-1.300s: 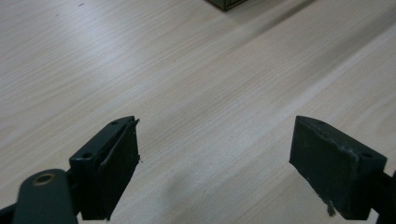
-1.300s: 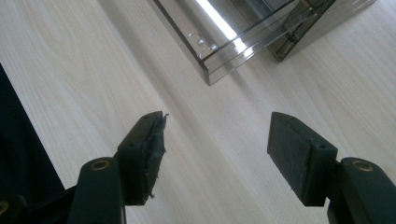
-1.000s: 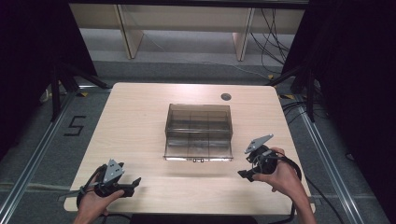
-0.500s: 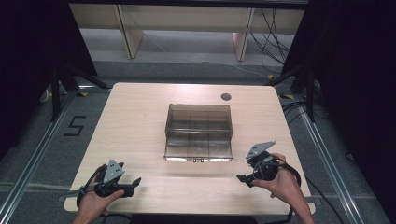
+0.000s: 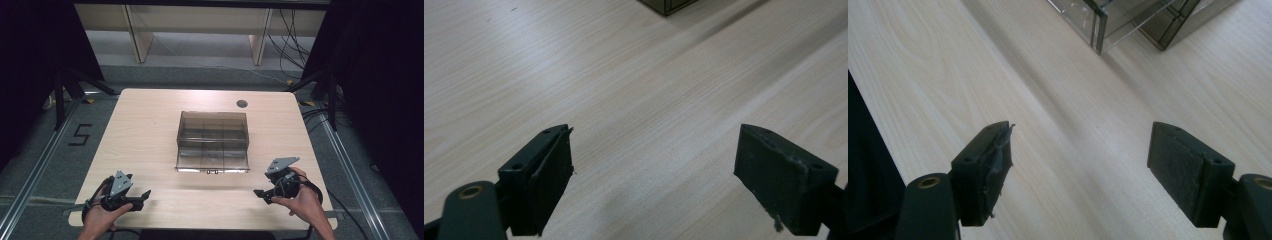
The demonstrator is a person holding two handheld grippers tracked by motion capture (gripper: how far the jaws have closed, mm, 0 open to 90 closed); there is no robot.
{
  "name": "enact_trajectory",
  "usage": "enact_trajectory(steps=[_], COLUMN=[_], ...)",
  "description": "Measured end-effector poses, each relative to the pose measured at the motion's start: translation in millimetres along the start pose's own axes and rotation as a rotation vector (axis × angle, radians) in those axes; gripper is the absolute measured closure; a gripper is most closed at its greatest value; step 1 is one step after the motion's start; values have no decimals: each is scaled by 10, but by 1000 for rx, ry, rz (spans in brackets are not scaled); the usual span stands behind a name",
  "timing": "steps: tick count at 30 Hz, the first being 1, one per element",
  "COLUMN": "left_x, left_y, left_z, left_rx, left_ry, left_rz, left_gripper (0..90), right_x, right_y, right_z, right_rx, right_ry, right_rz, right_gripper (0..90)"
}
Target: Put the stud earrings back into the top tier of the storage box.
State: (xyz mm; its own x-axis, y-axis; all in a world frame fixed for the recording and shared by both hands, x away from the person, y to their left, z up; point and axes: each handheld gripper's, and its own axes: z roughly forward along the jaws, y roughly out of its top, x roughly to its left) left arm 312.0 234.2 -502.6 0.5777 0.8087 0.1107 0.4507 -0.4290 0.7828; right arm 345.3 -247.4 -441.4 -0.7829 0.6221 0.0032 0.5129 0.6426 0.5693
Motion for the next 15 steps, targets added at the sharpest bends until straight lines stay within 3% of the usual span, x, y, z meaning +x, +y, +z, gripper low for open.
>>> enact_trajectory(steps=[4, 7, 8, 15], left_x=[-8, 8, -12, -10], left_y=[0, 3, -1, 1], left_z=[3, -12, 2, -2], left_rx=[-10, 9, -11, -6], left_ry=[-3, -4, 0, 3], left_rz=[-14, 15, -16, -11], left_gripper=[150, 150, 150, 150], right_x=[-8, -13, -5, -19], right_y=[-62, -103, -117, -200], right_z=[7, 12, 27, 44], right_rx=[-14, -27, -48, -84], right_ry=[18, 15, 19, 14], right_rz=[10, 11, 28, 10], right_gripper=[254, 249, 249, 234])
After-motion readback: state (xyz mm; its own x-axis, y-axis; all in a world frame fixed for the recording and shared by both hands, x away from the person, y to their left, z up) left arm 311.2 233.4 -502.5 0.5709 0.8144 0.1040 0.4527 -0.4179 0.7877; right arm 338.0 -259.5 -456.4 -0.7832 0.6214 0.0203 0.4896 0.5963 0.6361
